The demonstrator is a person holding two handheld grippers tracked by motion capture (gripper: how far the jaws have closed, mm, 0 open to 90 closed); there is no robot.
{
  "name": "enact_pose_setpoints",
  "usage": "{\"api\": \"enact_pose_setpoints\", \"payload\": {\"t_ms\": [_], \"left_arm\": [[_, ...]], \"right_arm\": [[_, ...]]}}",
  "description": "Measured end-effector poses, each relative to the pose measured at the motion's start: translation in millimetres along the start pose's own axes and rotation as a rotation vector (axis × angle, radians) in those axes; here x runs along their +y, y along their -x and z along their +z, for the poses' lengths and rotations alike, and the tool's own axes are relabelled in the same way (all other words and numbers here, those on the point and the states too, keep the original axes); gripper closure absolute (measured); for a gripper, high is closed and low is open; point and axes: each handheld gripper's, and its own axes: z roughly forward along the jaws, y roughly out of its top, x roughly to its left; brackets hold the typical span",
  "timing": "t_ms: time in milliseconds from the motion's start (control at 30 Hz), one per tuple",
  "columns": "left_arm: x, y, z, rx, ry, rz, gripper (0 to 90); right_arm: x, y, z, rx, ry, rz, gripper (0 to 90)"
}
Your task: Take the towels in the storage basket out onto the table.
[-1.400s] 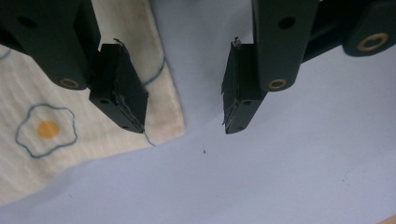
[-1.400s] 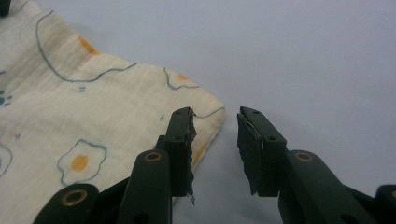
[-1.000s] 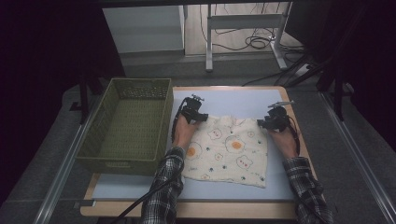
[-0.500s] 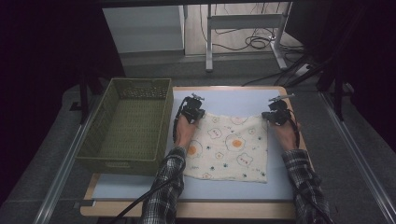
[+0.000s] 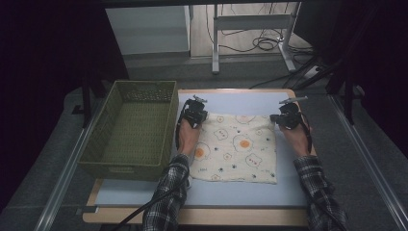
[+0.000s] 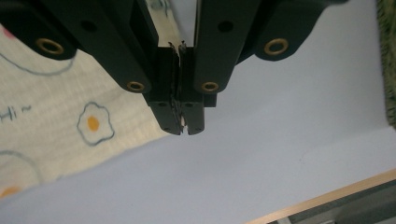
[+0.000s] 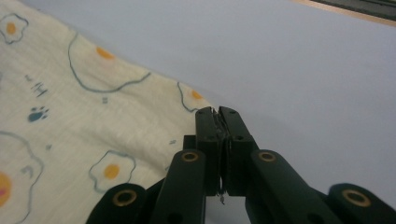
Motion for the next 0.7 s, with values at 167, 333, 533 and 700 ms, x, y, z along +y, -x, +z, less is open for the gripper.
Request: {"api": "enact_pose_setpoints", "payload": {"t_ms": [167,333,533,700], "left_arm": [[-13.4,8.8,-13.7,-0.005,0.002,0.018,88.3],[-29.6,18.3,-23.0,-0.022,0.010,0.005,88.1],[-46.7,27.4,-35.5,-0.092,0.047,-0.045,88.0],[-58.3,32.5,-47.5,-0.111,0.047,-0.047,88.0]], "right_arm": [[-10.5,-4.9,-17.5,0.029,0.025,-0.006,87.4],[-23.7,-10.9,-32.1,0.058,0.044,-0.009,87.5],[-40.8,-19.3,-46.5,0.083,0.053,-0.026,87.5],[-56.4,-25.9,-56.6,0.106,0.054,-0.026,87.4]]}}
